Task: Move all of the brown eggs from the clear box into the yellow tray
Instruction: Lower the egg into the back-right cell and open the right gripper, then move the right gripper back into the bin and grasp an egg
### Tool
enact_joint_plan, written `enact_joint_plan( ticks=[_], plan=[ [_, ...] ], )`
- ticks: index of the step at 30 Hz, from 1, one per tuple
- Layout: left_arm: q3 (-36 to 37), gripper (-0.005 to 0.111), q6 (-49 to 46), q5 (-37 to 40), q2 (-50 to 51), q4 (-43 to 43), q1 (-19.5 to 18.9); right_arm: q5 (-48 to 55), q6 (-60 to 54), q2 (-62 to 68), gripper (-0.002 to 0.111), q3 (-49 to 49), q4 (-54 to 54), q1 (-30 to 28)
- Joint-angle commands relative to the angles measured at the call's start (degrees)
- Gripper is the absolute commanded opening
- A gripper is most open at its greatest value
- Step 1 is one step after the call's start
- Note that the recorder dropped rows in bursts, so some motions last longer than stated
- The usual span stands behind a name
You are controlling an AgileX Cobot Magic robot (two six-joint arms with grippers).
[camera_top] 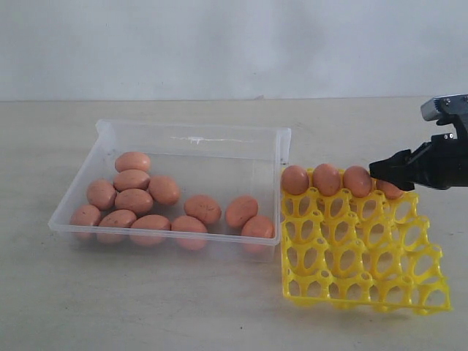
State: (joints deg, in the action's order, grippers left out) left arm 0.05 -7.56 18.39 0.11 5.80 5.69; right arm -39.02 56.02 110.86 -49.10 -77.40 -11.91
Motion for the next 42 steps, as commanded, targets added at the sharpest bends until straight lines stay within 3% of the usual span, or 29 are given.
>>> enact_joint_plan(
  ticks=[1, 8, 9, 11, 12, 13, 17, 22, 28, 31, 34, 36, 39, 42],
  plan=[
    [-0.05, -0.004, -0.02, -0.42, -0.11, -0.45, 0.19, -0.6, -0.43, -0.12, 0.067, -0.18, 0.07, -0.08],
    [-0.05, -0.004, -0.02, -0.42, -0.11, -0.45, 0.19, -4.26, 2.09, -8.5, 0.066, -0.18, 8.52, -0.08],
    [-0.05, -0.004, -0.02, -0.42, -0.11, -0.45, 0.19, -6.59, 5.46, -11.41, 0.061, -0.18, 9.1, -0.08],
    [-0.05, -0.004, -0.02, -0.42, -0.11, -0.45, 0.19, -14.47, 15.8, -17.01, 0.032, -0.18, 7.92, -0.08],
    [-0.05, -0.004, -0.02, -0.42, -0.11, -0.45, 0.19, -17.64, 18.15, -19.93, 0.009, -0.18, 5.62, 0.64],
    [-0.05, -0.004, -0.02, -0.42, -0.11, -0.45, 0.19, -18.64, 18.5, -22.0, 0.0, -0.18, 2.8, 1.65],
    [-0.05, -0.004, -0.02, -0.42, -0.11, -0.45, 0.19, -12.9, 18.5, -30.01, 0.0, -0.18, -11.56, 10.84],
    [-0.05, -0.004, -0.02, -0.42, -0.11, -0.45, 0.19, 11.01, 18.95, -39.39, 0.0, -0.18, -22.55, 25.93],
    [-0.05, -0.004, -0.02, -0.42, -0.11, -0.45, 0.19, 64.88, 11.3, -46.27, 0.0, -0.18, -22.55, 45.34],
    [-0.05, -0.004, -0.02, -0.42, -0.11, -0.45, 0.19, 94.21, -10.49, -44.99, 0.0, -0.18, -9.56, 51.01],
    [-0.05, -0.004, -0.02, -0.42, -0.11, -0.45, 0.19, 107.66, -26.47, -43.01, 0.0, -0.18, 10.73, 50.08],
    [-0.05, -0.004, -0.02, -0.42, -0.11, -0.45, 0.19, 103.48, -35.49, -43.02, 0.0, -0.18, 28.5, 49.6],
    [-0.05, -0.004, -0.02, -0.42, -0.11, -0.45, 0.19, 85.85, -50.33, -43.01, 0.0, -0.18, 54.37, 49.72],
    [-0.05, -0.004, -0.02, -0.42, -0.11, -0.45, 0.19, 74.77, -57.34, -39.43, 0.0, -3.09, 72.79, 49.72]
  ],
)
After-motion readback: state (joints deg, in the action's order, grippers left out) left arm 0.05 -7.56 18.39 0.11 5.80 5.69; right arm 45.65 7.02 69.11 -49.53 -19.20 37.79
